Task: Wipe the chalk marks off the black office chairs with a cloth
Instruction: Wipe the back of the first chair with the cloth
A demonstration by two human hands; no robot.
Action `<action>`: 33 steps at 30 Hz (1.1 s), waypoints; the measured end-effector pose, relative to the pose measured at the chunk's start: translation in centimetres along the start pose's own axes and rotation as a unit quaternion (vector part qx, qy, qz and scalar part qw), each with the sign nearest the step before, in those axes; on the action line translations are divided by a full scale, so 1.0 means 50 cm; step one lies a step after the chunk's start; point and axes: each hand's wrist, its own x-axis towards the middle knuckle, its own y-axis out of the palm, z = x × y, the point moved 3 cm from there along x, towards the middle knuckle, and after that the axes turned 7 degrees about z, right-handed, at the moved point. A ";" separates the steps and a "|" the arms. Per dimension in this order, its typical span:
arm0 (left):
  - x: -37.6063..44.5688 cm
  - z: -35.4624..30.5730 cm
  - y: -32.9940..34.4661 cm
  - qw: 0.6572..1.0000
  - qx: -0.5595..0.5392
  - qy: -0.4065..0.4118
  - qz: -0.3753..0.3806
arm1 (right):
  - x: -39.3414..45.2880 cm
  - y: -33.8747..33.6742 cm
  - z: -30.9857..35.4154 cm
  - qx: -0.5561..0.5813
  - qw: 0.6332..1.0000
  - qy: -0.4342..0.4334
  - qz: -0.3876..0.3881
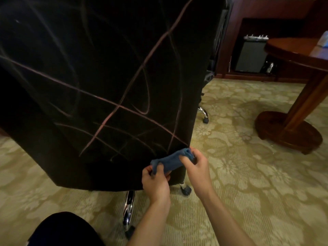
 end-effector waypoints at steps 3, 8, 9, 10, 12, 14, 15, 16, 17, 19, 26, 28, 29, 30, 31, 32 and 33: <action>0.005 0.015 -0.018 1.000 0.022 0.006 -0.003 | -0.007 0.012 -0.021 -0.045 0.999 0.003 0.008; 0.013 0.023 -0.050 0.998 0.056 0.013 -0.031 | -0.033 0.036 -0.052 -0.098 0.995 0.003 -0.028; 0.010 0.018 -0.054 0.997 0.059 0.016 -0.037 | -0.038 0.041 -0.050 -0.100 0.994 0.000 -0.037; 0.006 0.010 -0.056 0.997 0.056 0.024 -0.040 | -0.041 0.044 -0.046 -0.095 0.995 -0.002 -0.043; -0.006 -0.015 -0.050 0.997 0.050 0.054 -0.029 | -0.038 0.043 -0.033 -0.075 0.996 -0.003 -0.052; -0.024 -0.049 -0.037 0.995 0.048 0.089 -0.013 | -0.027 0.033 -0.010 -0.093 0.994 -0.012 -0.058; -0.032 -0.067 -0.028 0.994 0.043 0.101 -0.005 | -0.018 0.026 0.006 -0.103 0.993 -0.020 -0.053; -0.039 -0.084 -0.020 0.993 0.038 0.111 0.002 | -0.009 0.020 0.026 -0.109 0.993 -0.030 -0.045; -0.048 -0.101 -0.012 0.992 0.033 0.124 0.008 | 0.001 0.014 0.050 -0.111 0.992 -0.043 -0.038; -0.064 -0.138 0.008 0.988 0.023 0.154 0.022 | 0.020 0.000 0.108 -0.096 0.992 -0.074 -0.035; -0.086 -0.162 0.038 0.982 0.018 0.184 0.033 | 0.026 -0.005 0.135 -0.007 0.996 -0.090 -0.010; -0.082 -0.139 0.024 0.984 0.040 0.174 0.020 | 0.012 -0.005 0.095 -0.023 0.998 -0.062 -0.013; -0.080 -0.129 0.018 0.986 0.047 0.162 0.013 | 0.007 -0.006 0.082 -0.036 0.998 -0.053 -0.014; -0.078 -0.122 0.012 0.988 0.048 0.150 0.006 | 0.004 -0.006 0.077 -0.046 0.998 -0.047 -0.013; -0.076 -0.119 0.011 0.989 0.044 0.140 0.001 | 0.004 -0.007 0.078 -0.053 0.998 -0.043 -0.013; -0.075 -0.120 0.011 0.990 0.039 0.134 -0.003 | 0.007 -0.008 0.085 -0.057 0.997 -0.042 -0.015; -0.075 -0.125 0.016 0.991 0.031 0.133 -0.004 | 0.013 -0.010 0.094 -0.056 0.997 -0.044 -0.021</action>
